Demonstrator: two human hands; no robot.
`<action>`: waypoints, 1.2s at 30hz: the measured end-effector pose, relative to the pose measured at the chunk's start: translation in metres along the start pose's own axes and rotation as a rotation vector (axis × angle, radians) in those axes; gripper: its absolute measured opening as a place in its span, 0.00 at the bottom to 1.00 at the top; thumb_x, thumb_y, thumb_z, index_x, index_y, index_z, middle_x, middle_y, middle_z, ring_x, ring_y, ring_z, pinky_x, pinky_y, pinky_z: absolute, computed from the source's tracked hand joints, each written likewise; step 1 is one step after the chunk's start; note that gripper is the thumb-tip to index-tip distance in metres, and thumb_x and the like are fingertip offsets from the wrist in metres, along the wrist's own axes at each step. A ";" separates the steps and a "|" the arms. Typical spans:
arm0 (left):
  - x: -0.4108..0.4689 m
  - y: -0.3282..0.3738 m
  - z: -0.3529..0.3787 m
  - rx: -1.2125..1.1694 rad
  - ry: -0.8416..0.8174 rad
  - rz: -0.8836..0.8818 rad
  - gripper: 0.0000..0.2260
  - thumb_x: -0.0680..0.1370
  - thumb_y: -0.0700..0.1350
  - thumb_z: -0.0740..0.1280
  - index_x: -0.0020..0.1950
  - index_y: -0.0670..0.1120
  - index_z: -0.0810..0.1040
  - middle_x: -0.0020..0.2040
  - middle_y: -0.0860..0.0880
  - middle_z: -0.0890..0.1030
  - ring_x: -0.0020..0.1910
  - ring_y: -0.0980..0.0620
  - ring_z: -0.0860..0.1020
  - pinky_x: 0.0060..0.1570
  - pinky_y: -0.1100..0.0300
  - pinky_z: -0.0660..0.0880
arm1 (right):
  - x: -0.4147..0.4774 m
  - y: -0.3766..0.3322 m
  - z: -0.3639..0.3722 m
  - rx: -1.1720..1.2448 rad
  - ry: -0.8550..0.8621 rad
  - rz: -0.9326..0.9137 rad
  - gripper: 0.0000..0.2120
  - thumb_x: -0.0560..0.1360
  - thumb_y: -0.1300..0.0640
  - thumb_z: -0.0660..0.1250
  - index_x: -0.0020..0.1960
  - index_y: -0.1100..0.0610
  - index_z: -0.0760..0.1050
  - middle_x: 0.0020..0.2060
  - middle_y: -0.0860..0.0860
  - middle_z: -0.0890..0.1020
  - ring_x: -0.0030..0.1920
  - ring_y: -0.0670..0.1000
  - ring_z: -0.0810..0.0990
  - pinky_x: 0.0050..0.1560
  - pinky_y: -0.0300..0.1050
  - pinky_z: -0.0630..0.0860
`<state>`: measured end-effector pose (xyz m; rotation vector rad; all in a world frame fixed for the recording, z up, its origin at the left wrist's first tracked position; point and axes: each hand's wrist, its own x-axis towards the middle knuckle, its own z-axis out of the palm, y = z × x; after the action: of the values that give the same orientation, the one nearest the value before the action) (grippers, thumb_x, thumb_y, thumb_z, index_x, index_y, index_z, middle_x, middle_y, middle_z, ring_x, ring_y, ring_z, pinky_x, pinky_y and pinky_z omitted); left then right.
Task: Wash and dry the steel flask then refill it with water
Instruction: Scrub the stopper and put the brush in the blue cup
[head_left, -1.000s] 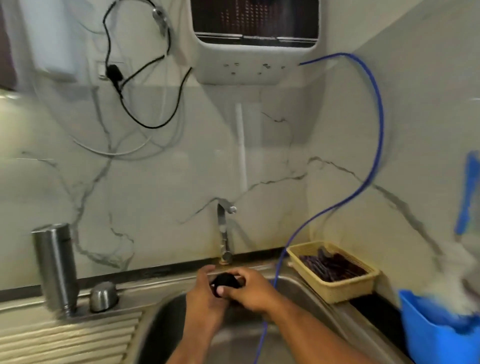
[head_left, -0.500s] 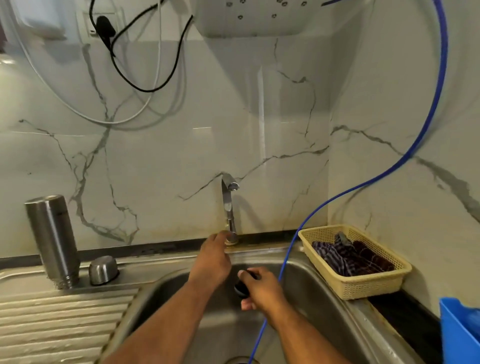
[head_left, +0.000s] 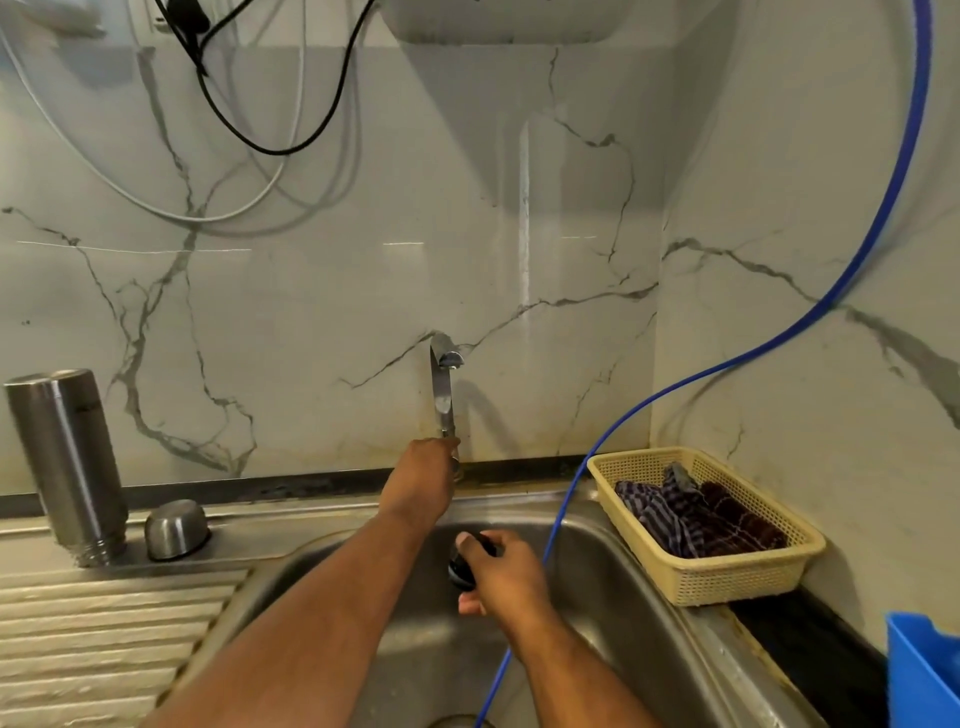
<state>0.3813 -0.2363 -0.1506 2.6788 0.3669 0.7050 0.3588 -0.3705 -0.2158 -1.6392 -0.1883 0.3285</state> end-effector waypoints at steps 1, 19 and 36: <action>0.000 0.000 0.001 -0.029 0.002 -0.018 0.22 0.81 0.35 0.65 0.75 0.47 0.72 0.66 0.43 0.80 0.63 0.45 0.80 0.67 0.50 0.76 | 0.000 0.000 0.000 -0.002 -0.001 0.001 0.13 0.80 0.48 0.70 0.59 0.54 0.74 0.43 0.49 0.81 0.38 0.57 0.87 0.40 0.49 0.86; -0.009 -0.003 0.008 -0.406 0.115 -0.122 0.19 0.82 0.32 0.61 0.70 0.47 0.78 0.67 0.45 0.80 0.61 0.47 0.81 0.67 0.52 0.75 | 0.000 0.002 -0.001 0.013 0.004 -0.026 0.16 0.81 0.48 0.68 0.65 0.53 0.74 0.55 0.55 0.82 0.39 0.52 0.87 0.36 0.41 0.83; -0.069 -0.008 0.002 -0.662 -0.225 -0.421 0.17 0.85 0.54 0.59 0.52 0.44 0.81 0.44 0.44 0.83 0.44 0.47 0.81 0.43 0.54 0.77 | -0.009 -0.003 0.002 -0.103 -0.049 -0.190 0.19 0.77 0.55 0.73 0.66 0.44 0.75 0.55 0.45 0.83 0.54 0.47 0.82 0.57 0.48 0.82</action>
<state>0.3235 -0.2527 -0.1848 1.9401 0.5090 0.3127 0.3494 -0.3710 -0.2125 -1.7004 -0.4003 0.2169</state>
